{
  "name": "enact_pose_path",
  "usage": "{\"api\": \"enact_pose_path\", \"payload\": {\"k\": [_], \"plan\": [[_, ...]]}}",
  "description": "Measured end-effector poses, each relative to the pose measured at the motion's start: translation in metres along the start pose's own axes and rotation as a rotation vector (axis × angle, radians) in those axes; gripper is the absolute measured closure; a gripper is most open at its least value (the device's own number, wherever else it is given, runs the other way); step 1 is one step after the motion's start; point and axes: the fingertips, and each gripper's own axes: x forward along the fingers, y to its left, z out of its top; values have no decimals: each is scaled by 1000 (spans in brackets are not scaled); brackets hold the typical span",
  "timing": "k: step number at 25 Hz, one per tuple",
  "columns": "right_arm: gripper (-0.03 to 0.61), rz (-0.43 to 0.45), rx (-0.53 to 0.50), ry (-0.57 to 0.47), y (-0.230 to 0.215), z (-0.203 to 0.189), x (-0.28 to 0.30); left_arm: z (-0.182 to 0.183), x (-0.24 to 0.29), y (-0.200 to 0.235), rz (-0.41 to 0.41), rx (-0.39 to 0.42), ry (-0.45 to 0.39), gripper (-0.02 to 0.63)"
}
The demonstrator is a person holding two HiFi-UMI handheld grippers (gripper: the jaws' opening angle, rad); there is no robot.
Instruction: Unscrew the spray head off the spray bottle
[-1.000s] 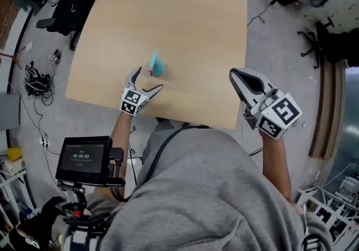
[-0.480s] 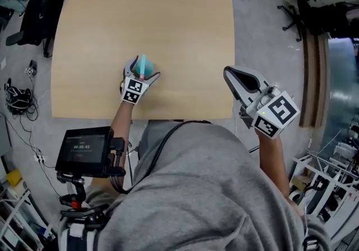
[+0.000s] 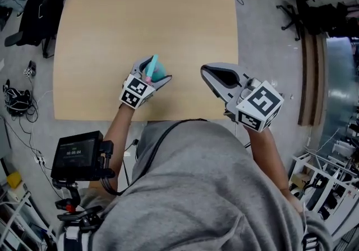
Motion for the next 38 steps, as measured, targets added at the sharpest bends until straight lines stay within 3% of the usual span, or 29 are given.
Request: {"api": "enact_pose_path", "payload": {"k": [6, 8, 9, 12, 16, 19, 22, 26, 29, 33, 36, 38], "plan": [[557, 20, -113, -6, 36, 18, 50, 78, -47, -36, -58, -57, 50, 202], [422, 32, -142, -20, 39, 24, 68, 90, -52, -36, -56, -62, 49, 204], [413, 44, -154, -26, 42, 26, 75, 94, -54, -35, -49, -62, 51, 203], [413, 78, -193, -49, 51, 30, 60, 113, -50, -54, -5, -34, 71, 204], [413, 43, -250, -98, 48, 29, -6, 151, -31, -108, 89, 6, 101, 204], [414, 23, -300, -147, 46, 40, -6, 160, -36, -96, 159, 24, 111, 207], [416, 66, -390, -199, 52, 49, -1, 165, -42, -91, 157, 38, 122, 209], [437, 239, -327, -276, 60, 64, -7, 171, -51, -98, 103, 94, 165, 212], [443, 408, -262, -340, 69, 72, -20, 172, -63, -112, 17, 158, 210, 212], [445, 675, -202, -377, 81, 77, -47, 185, -79, -151, -221, 192, 190, 212], [445, 916, -124, -372, 81, 83, -66, 205, -90, -181, -434, 130, 108, 212], [445, 1066, -69, -378, 73, 87, -79, 222, -94, -191, -521, 58, 52, 212]]}}
